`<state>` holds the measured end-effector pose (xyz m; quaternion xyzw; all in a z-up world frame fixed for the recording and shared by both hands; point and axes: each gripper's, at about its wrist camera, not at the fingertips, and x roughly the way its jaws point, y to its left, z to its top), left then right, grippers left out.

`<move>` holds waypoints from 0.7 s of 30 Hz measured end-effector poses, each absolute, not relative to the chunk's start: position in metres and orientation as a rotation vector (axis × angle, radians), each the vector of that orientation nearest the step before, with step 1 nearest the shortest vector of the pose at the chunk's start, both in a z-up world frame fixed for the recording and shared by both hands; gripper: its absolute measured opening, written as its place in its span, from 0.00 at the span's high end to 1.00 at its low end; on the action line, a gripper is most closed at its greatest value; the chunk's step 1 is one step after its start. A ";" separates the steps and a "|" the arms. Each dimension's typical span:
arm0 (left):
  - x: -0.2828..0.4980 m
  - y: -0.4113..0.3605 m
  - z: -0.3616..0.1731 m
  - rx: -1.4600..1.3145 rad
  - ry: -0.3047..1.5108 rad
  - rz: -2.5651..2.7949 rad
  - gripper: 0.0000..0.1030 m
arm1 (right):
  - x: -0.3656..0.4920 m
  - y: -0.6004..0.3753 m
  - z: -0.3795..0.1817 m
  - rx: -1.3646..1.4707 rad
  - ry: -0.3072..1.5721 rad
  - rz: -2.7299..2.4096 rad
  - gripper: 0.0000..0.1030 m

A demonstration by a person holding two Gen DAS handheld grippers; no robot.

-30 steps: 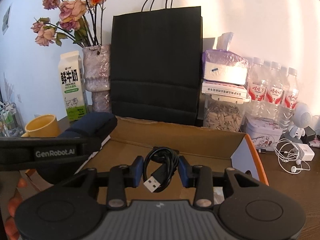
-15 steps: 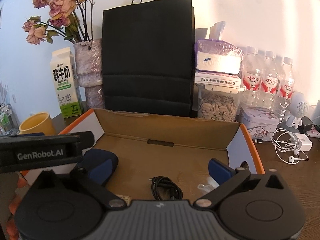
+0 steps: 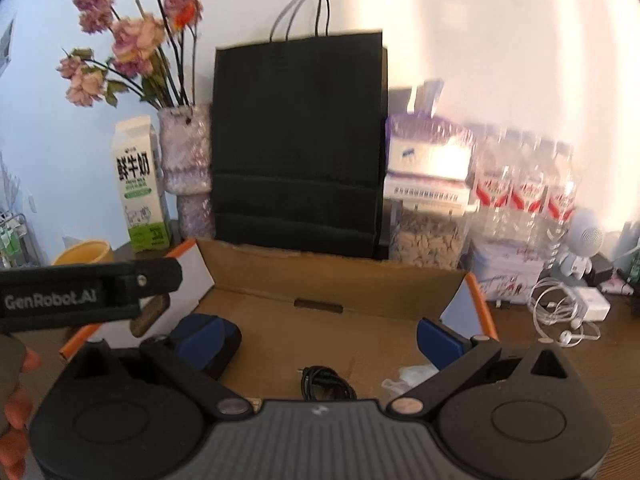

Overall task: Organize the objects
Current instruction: 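Carry the cable and navy pouch into the cardboard box, opening both grippers, then move both tools back to the pile and close the right gripper on the white bottle cap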

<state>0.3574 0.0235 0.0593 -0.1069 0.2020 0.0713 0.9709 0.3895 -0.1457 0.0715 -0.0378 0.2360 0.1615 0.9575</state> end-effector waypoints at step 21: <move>0.264 0.033 0.075 -0.198 0.367 0.156 0.00 | 0.293 -0.185 0.088 -0.092 0.432 0.298 0.00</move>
